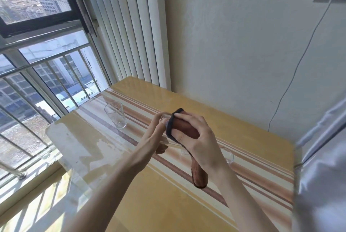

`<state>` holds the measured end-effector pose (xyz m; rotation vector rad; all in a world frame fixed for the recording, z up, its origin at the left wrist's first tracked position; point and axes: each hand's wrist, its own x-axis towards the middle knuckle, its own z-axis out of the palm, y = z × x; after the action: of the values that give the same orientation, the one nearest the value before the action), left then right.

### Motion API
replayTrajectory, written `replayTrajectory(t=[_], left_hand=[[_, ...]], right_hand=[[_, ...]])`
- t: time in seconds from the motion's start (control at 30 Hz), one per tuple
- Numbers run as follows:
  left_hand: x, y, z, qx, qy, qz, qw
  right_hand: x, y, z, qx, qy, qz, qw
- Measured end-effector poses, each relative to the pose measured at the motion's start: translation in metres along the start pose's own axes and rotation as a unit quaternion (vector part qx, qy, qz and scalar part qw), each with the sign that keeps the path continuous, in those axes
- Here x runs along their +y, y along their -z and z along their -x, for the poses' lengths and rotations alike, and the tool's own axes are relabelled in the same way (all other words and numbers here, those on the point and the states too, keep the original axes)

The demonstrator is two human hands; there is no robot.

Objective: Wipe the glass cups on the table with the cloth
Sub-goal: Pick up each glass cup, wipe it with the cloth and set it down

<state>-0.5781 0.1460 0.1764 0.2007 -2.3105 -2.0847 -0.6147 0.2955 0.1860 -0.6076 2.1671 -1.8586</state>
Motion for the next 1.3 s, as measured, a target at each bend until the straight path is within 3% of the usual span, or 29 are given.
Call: replayTrajectory(t=[0.2,0.37,0.5,0.57,0.67,0.73,0.83,1.03,1.17,1.3], left_hand=[[-0.013,0.009,0.004,-0.016,-0.04,-0.015,0.999],[-0.012,0.02,0.005,-0.055,-0.09,-0.046,0.993],[-0.003,0.026,0.0,-0.111,-0.059,-0.056,0.991],[0.003,0.026,-0.007,-0.109,0.005,-0.056,0.992],[0.005,0.025,-0.015,-0.107,0.087,-0.039,0.99],[0.006,0.022,-0.017,-0.107,0.071,-0.03,0.991],[0.01,0.024,-0.018,-0.124,0.001,-0.034,0.992],[0.016,0.032,-0.023,-0.183,-0.099,-0.138,0.968],[0.02,0.027,-0.022,-0.132,-0.044,-0.18,0.974],[0.02,0.015,-0.02,-0.074,0.039,-0.108,0.991]], right_hand=[[0.001,-0.014,-0.014,0.06,-0.092,-0.14,0.984],[-0.002,-0.006,-0.022,0.006,-0.178,-0.203,0.963],[0.002,-0.011,-0.018,0.041,-0.153,-0.248,0.956],[0.004,-0.014,-0.015,0.069,-0.13,-0.272,0.951],[0.011,-0.018,-0.01,0.087,-0.052,-0.188,0.977],[0.015,-0.017,-0.008,0.09,0.004,-0.105,0.99],[0.016,-0.009,-0.01,0.058,0.021,-0.074,0.995],[0.001,0.006,-0.021,-0.028,-0.104,-0.264,0.958],[0.008,-0.004,-0.019,0.045,-0.102,-0.296,0.949],[0.017,-0.014,-0.014,0.085,0.018,-0.118,0.989]])
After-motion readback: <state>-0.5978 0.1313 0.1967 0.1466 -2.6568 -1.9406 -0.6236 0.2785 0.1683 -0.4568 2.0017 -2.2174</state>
